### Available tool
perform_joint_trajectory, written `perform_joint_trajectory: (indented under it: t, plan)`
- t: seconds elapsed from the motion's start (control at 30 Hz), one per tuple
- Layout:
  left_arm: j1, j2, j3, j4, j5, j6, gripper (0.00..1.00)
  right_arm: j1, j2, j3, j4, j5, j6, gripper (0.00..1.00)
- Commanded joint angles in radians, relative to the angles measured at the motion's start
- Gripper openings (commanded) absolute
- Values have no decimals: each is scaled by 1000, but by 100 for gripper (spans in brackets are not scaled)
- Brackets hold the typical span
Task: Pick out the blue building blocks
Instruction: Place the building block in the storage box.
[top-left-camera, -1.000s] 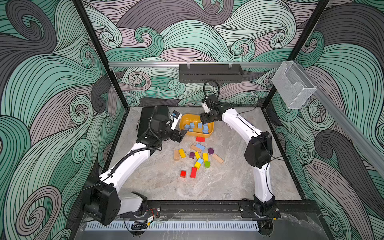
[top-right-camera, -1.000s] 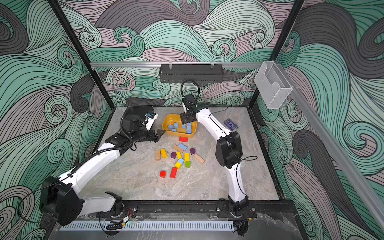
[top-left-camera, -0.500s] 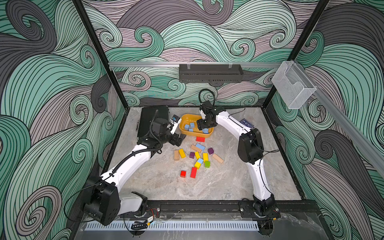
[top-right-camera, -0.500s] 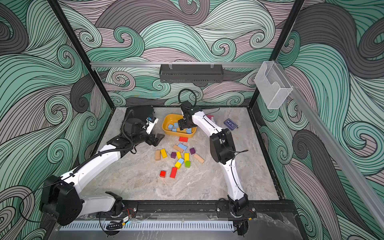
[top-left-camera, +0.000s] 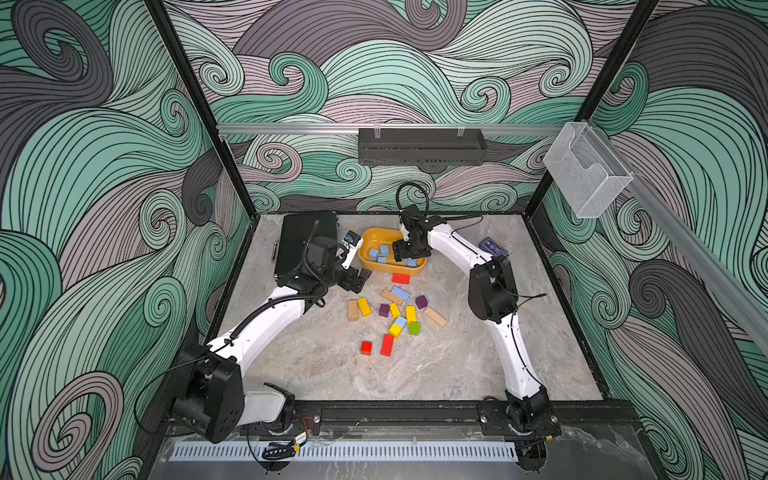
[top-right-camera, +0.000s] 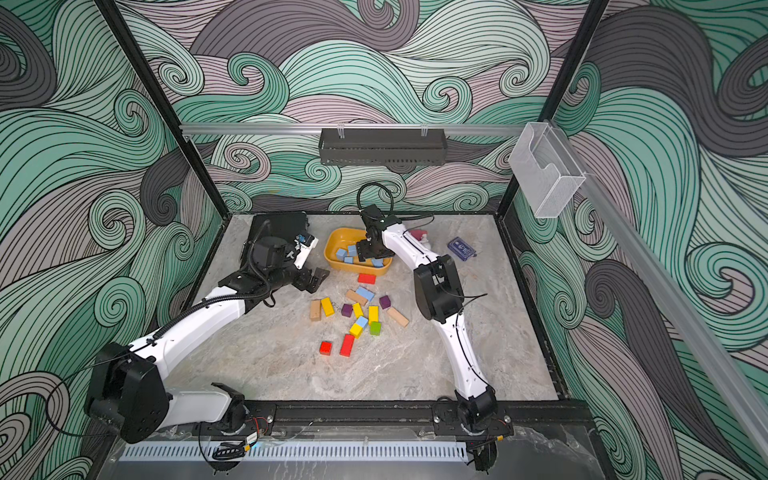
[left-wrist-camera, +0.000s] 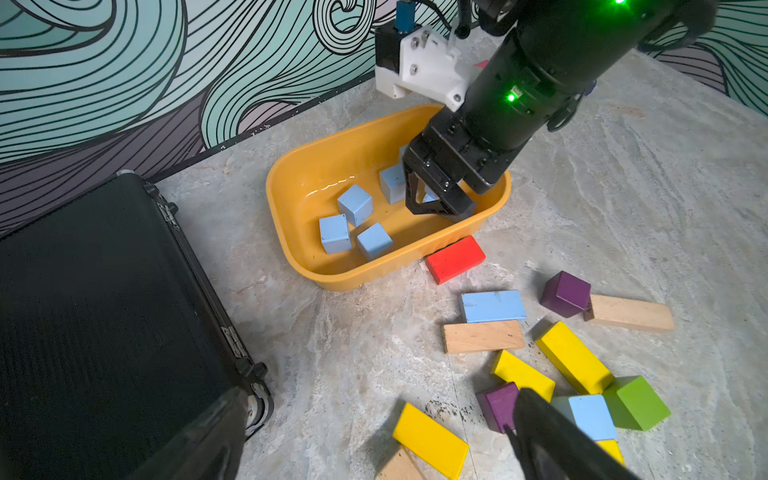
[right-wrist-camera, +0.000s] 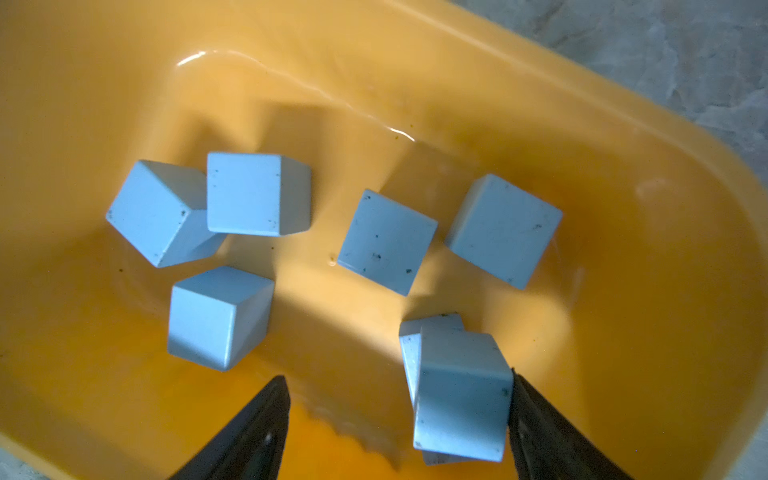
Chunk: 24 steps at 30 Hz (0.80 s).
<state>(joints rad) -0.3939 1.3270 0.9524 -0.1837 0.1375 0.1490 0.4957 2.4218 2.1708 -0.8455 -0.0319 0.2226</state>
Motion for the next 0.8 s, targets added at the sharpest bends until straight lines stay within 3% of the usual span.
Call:
perform_joint_trajectory:
  t: [0.0,0.5,0.77]
  plan:
    - [7,11,23,-5,-15,0,99,-3,29,37,-12,-70,32,81]
    - [6,43,39,-5,-21,3,99,-5,84,126,-11,-300,88,82]
    - [7,46,46,-5,-19,4,99,-4,52,116,-12,-307,73,83]
